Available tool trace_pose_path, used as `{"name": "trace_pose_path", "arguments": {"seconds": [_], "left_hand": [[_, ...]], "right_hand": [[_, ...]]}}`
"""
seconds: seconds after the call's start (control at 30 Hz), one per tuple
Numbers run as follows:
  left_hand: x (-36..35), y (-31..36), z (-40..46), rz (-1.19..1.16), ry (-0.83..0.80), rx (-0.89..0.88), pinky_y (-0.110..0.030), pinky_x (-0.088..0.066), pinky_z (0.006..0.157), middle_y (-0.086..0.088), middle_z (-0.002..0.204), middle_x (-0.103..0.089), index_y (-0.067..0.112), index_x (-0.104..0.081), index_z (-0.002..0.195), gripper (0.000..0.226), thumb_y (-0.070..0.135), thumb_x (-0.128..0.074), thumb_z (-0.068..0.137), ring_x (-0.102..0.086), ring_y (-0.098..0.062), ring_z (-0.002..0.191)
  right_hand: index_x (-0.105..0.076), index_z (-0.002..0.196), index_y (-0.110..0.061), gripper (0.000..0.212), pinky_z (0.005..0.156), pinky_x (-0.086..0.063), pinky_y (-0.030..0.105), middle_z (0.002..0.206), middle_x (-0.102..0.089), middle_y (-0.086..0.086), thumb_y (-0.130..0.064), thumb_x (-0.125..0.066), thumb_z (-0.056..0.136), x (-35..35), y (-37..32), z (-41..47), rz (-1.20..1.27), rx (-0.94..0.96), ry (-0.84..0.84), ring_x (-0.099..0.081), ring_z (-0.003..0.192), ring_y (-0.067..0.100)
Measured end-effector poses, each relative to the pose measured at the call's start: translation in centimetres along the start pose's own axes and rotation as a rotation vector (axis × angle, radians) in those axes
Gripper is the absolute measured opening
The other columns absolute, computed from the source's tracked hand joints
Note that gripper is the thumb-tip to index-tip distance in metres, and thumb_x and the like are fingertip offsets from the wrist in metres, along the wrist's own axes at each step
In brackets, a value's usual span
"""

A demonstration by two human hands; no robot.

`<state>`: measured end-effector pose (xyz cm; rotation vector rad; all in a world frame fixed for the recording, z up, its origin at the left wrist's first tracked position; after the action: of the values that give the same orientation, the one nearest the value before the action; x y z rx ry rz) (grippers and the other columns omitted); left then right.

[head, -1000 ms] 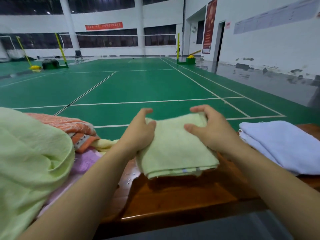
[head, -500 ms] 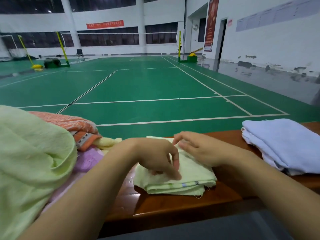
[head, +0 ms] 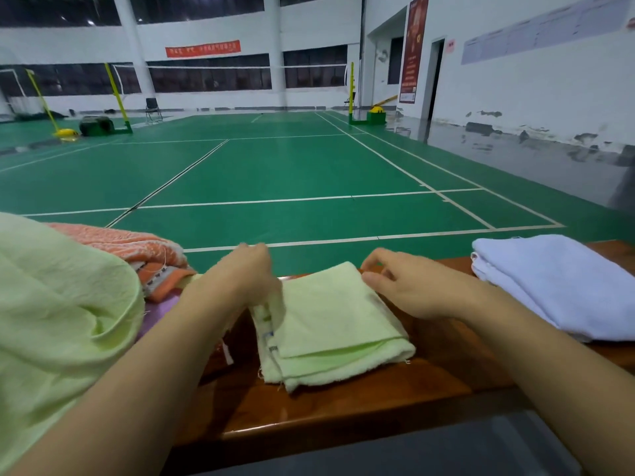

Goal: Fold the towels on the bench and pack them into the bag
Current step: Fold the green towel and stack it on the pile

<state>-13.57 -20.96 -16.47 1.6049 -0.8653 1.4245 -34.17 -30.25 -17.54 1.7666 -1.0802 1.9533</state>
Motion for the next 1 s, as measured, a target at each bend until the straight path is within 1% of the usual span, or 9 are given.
{"name": "trace_pose_path", "arguments": {"seconds": [0.07, 0.17, 0.27, 0.3, 0.4, 0.5, 0.67, 0.8, 1.0], "left_hand": [[-0.3, -0.7, -0.6, 0.055, -0.070, 0.124, -0.031, -0.047, 0.077, -0.013, 0.107, -0.064, 0.007, -0.060, 0.098, 0.043, 0.050, -0.055, 0.098, -0.059, -0.032, 0.090], [-2.7, 0.6, -1.8, -0.056, -0.310, 0.205, -0.035, -0.059, 0.081, -0.011, 0.092, -0.070, 0.007, -0.057, 0.083, 0.062, 0.066, -0.045, 0.097, -0.071, -0.032, 0.087], [-3.9, 2.5, -1.5, -0.122, -0.339, 0.137, -0.027, -0.050, 0.051, -0.006, 0.076, -0.066, 0.011, -0.054, 0.081, 0.053, 0.062, -0.051, 0.096, -0.064, -0.020, 0.061], [-4.0, 3.0, -1.3, -0.112, -0.324, 0.100, -0.027, -0.045, 0.048, -0.005, 0.077, -0.064, 0.012, -0.054, 0.082, 0.046, 0.056, -0.055, 0.096, -0.061, -0.018, 0.060], [-3.4, 4.0, -0.9, -0.116, -0.226, 0.024, -0.028, -0.044, 0.059, -0.001, 0.079, -0.058, 0.009, -0.057, 0.091, 0.027, 0.036, -0.061, 0.094, -0.057, -0.019, 0.068], [-2.4, 5.1, -1.1, -0.233, -0.128, -0.014, -0.029, -0.042, 0.070, -0.004, 0.094, -0.057, 0.009, -0.057, 0.109, 0.025, 0.032, -0.058, 0.098, -0.054, -0.024, 0.082], [-0.4, 9.9, -1.5, -0.770, 0.106, -0.124, -0.039, -0.056, 0.082, 0.000, 0.100, -0.069, 0.018, -0.061, 0.106, 0.019, 0.034, -0.064, 0.096, -0.067, -0.022, 0.091], [-0.6, 16.8, -0.7, -1.099, 0.087, -0.206, -0.047, -0.059, 0.086, 0.002, 0.096, -0.075, 0.020, -0.068, 0.100, 0.014, 0.032, -0.067, 0.093, -0.072, -0.020, 0.090], [-3.7, 27.7, 3.6, -1.230, -0.045, -0.194, -0.052, -0.057, 0.090, -0.007, 0.103, -0.075, 0.013, -0.070, 0.105, 0.036, 0.042, -0.069, 0.084, -0.072, -0.030, 0.097]], "right_hand": [[-0.048, 0.126, -0.034, 0.034, 0.092, -0.048, 0.038, 0.117, -0.064, -0.003, -0.057, -0.041, 0.101, -0.5, 0.7, 0.3, 0.006, -0.094, 0.038, -0.060, 0.105, 0.022], [-0.044, 0.126, -0.037, 0.040, 0.086, -0.047, 0.038, 0.112, -0.060, -0.001, -0.063, -0.046, 0.096, -2.3, 0.4, 0.7, 0.027, -0.109, -0.004, -0.058, 0.101, 0.022], [-0.045, 0.129, -0.042, 0.039, 0.085, -0.043, 0.037, 0.115, -0.054, -0.001, -0.057, -0.055, 0.095, -3.1, -0.9, 0.8, 0.028, -0.072, -0.020, -0.055, 0.101, 0.022], [-0.049, 0.129, -0.042, 0.037, 0.090, -0.044, 0.037, 0.122, -0.055, 0.000, -0.053, -0.059, 0.094, -3.1, -1.1, 0.8, 0.029, -0.064, -0.008, -0.056, 0.107, 0.022], [-0.062, 0.126, -0.038, 0.032, 0.096, -0.044, 0.033, 0.137, -0.058, -0.002, -0.038, -0.066, 0.095, -2.5, -0.9, 0.9, 0.074, -0.059, 0.055, -0.055, 0.123, 0.020], [-0.064, 0.130, -0.035, 0.034, 0.101, -0.045, 0.033, 0.142, -0.058, -0.002, -0.030, -0.066, 0.096, -1.2, -0.1, 0.5, 0.094, -0.066, 0.088, -0.054, 0.129, 0.020], [-0.068, 0.124, -0.037, 0.033, 0.092, -0.041, 0.025, 0.136, -0.061, -0.003, -0.029, -0.072, 0.092, 5.4, 3.7, -1.8, 0.182, -0.101, 0.247, -0.057, 0.120, 0.013], [-0.071, 0.121, -0.037, 0.031, 0.083, -0.035, 0.022, 0.130, -0.061, -0.003, -0.027, -0.074, 0.091, 10.3, 9.0, -5.1, 0.244, -0.175, 0.346, -0.054, 0.102, 0.007], [-0.070, 0.124, -0.029, 0.030, 0.081, -0.043, 0.031, 0.128, -0.063, 0.001, -0.017, -0.065, 0.097, 13.3, 20.2, -9.3, 0.257, -0.393, 0.576, -0.059, 0.103, 0.022]]}}
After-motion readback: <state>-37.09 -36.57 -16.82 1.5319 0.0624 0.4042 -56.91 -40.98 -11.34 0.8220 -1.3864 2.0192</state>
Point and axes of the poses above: each hand's wrist, its own z-axis towards the middle knuckle, its own x-axis out of the back of the hand, y = z × x, the point moved 8 cm from there along z, towards the middle knuckle
